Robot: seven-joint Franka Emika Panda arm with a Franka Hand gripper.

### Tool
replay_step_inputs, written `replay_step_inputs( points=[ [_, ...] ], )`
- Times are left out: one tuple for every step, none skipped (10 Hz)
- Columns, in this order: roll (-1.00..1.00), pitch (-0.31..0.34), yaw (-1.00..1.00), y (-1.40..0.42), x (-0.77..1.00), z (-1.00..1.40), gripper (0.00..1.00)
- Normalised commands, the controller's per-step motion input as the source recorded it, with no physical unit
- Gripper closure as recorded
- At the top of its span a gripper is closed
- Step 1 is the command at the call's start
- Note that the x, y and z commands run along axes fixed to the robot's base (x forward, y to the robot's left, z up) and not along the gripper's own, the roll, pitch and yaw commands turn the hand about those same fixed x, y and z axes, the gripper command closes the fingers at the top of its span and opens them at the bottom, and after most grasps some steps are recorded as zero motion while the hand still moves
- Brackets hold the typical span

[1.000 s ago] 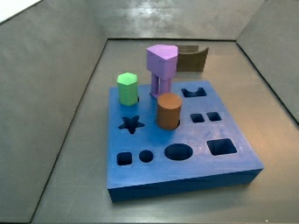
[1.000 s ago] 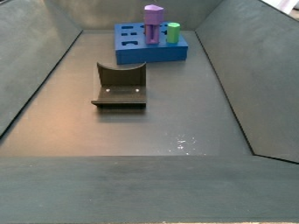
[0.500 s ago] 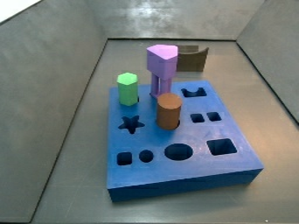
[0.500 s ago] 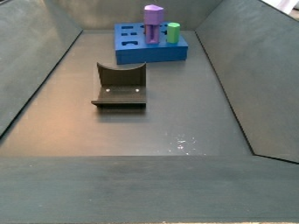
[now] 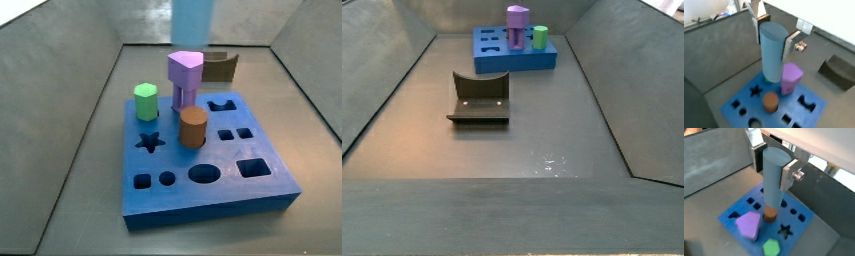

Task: Pick up the oval object. Move up. Place the oval object on the fixture. Regrasp the oval object. Move to above the board. Insert the oval object.
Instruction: Insert the oval object.

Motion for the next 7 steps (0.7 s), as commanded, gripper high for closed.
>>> replay_step_inputs(
  points=[
    [0.00, 0.000, 0.24, -0.67, 0.61, -0.49, 1.00],
    [0.00, -0.033, 0.19, -0.68, 0.24, -0.86, 1.00],
    [0.00, -0.050, 0.24, -0.69, 0.05, -1.00, 1.00],
    [0.05, -0.060, 0.31, -0.62, 0.00, -1.00, 1.00],
    [0.09, -0.043, 0.28, -0.57, -0.01, -1.00, 1.00],
    [0.20, -0.091, 0.34, -0.55, -0.19, -0.88, 1.00],
    [0.24, -0.089, 0.32, -0.56, -0.01, -0.67, 1.00]
  ],
)
